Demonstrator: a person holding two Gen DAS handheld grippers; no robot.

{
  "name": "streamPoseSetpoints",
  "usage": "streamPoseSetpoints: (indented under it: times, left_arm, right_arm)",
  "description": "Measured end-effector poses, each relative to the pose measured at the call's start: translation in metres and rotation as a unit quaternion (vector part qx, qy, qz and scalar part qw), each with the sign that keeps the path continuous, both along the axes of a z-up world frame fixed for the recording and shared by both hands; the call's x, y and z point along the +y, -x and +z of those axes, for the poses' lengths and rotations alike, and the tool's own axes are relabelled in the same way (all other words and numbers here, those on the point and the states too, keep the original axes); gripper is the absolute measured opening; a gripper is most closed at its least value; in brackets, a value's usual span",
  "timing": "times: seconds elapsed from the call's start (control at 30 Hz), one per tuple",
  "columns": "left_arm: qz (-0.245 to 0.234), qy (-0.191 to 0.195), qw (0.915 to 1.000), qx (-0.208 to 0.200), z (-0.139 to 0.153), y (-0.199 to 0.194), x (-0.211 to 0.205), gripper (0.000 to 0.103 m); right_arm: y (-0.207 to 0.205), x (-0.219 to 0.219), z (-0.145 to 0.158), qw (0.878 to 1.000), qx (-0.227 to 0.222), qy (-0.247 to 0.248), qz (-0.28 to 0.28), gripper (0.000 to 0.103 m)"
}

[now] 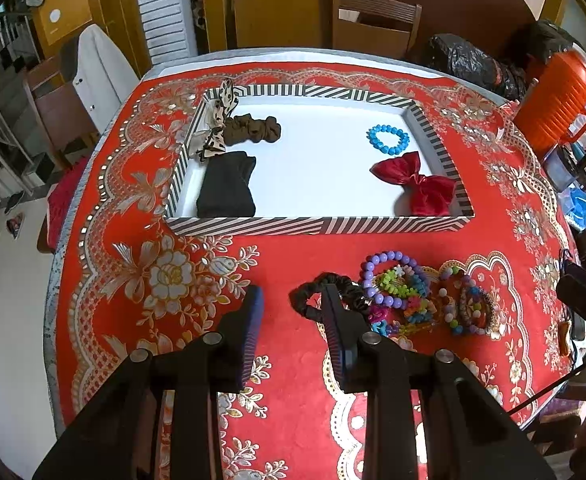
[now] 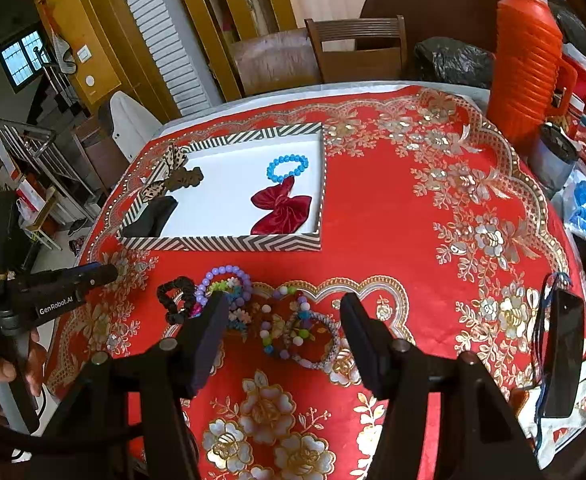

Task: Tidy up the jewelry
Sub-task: 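Move the open left tool down toward the black scrunchie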

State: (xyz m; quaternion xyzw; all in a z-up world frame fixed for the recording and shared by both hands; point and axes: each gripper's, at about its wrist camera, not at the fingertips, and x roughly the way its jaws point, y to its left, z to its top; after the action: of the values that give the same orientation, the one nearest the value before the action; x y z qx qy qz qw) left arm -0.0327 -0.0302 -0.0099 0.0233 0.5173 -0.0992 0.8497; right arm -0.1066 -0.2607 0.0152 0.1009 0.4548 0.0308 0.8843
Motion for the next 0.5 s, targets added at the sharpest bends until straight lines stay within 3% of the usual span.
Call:
streamPoseSetpoints:
  times: [0.5]
  left_arm:
    - [0.004,-0.002,1.0000,0.006,-0.004,-0.004,-0.001,0.019]
  right_arm:
    - [-0.001,-0.013,-0.005,1.000,0.010,0.011,-0.006,0.061]
